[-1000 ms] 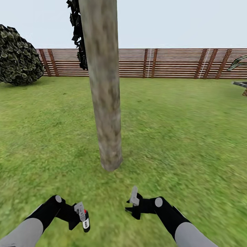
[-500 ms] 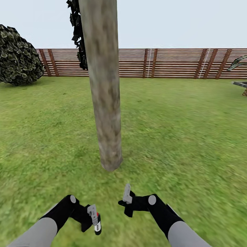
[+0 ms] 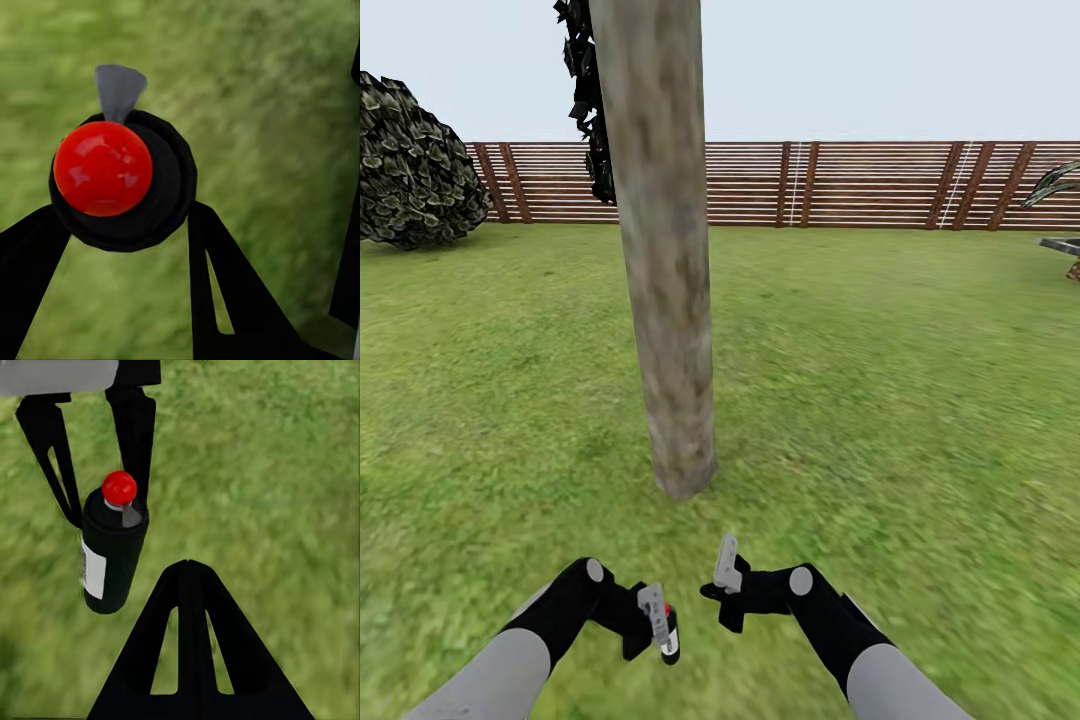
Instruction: In the garden, pick up the pesticide atomizer on the floor and spray pesticide onto both trees until each tree trunk is fully covered.
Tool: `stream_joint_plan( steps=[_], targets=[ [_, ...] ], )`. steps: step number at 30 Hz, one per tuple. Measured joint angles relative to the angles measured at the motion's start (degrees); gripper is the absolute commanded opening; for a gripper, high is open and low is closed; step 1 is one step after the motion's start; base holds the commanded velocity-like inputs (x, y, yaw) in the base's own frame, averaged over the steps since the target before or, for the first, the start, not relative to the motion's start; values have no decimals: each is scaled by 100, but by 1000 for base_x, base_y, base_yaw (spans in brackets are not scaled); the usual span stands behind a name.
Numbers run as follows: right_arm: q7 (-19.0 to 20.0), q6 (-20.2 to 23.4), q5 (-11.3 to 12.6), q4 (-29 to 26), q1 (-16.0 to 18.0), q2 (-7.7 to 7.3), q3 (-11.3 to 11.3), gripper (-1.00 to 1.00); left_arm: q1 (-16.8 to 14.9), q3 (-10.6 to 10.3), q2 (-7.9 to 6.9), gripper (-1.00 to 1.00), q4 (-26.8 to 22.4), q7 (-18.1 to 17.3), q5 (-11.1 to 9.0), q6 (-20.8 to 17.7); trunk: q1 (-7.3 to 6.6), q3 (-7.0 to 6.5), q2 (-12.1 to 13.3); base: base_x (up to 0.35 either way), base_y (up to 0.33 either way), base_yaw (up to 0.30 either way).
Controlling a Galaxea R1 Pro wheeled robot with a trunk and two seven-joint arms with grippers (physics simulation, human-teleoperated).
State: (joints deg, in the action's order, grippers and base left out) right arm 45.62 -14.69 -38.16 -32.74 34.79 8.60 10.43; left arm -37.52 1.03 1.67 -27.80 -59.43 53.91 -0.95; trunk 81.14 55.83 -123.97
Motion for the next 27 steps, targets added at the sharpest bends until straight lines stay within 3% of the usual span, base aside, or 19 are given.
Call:
stream_joint_plan(
  steps=[5,20,27],
  targets=[
    [520,6,-6,-91,0,0,-1,-100,0,0,29,-100,-38,-9,-18,12,0,0,0,0,0,0],
    [576,7,-27,-129,0,-9,-9,-100,9,-2,34,-100,-33,-96,-48,125,0,0,0,0,0,0],
    [576,7,-33,-129,0,-16,-14,-100,1,0,121,-100,-34,-250,-91,432,0,0,0,0,0,0]
  ],
)
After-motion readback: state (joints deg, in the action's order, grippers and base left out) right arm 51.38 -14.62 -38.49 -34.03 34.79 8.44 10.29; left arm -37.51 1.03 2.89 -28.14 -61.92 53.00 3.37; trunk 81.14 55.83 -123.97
